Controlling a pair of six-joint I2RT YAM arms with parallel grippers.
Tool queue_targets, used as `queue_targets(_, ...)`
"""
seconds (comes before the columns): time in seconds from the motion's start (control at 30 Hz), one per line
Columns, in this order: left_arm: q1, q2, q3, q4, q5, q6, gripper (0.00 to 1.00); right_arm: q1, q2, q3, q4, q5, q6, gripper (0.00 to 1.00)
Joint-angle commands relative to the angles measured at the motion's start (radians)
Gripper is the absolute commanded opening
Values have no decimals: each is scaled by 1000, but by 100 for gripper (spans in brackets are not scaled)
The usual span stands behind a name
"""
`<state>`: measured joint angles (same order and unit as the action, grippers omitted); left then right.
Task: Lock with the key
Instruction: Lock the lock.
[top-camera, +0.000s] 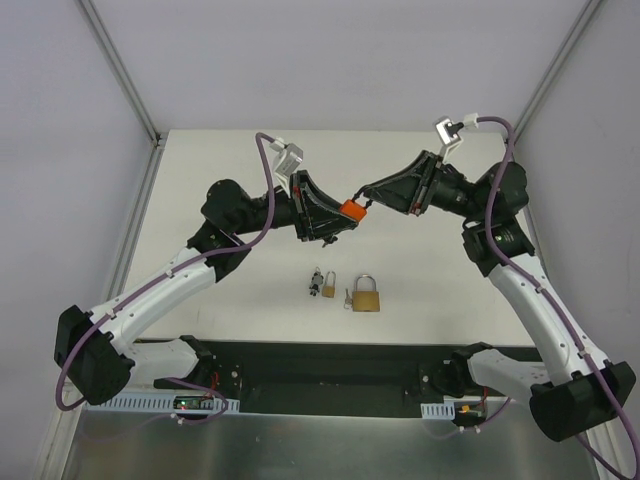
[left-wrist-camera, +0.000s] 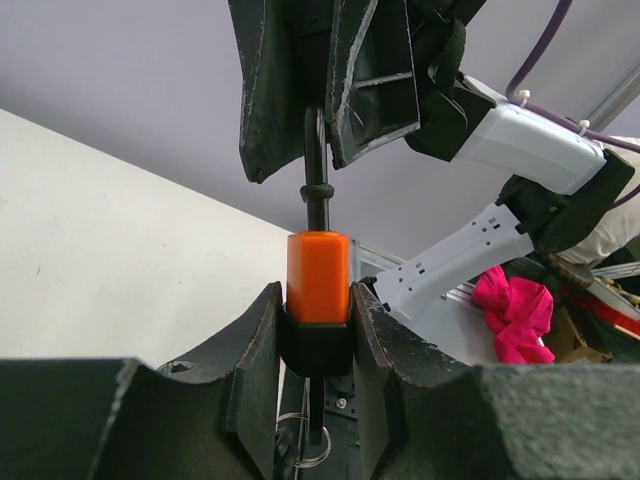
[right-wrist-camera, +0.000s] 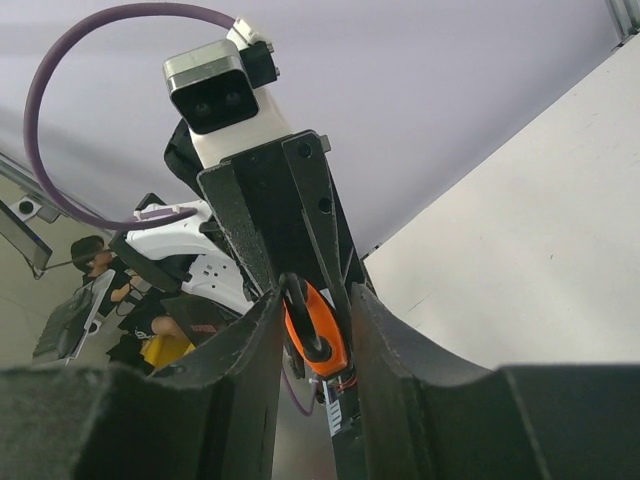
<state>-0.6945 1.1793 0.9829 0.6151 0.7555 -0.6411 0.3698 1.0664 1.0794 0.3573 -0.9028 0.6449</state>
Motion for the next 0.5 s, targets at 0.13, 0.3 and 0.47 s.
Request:
queue_targets(0.13,-7,5,36,103,39,-15,0,27,27,60,83,13,19,30)
queue_targets(0.3,-7,6,34,101,38,-12,0,31,30,59,92,21,22,26)
queue_targets(0.47,-7,6,39,106,39,-14,0,32,30,53,95,21,21,11)
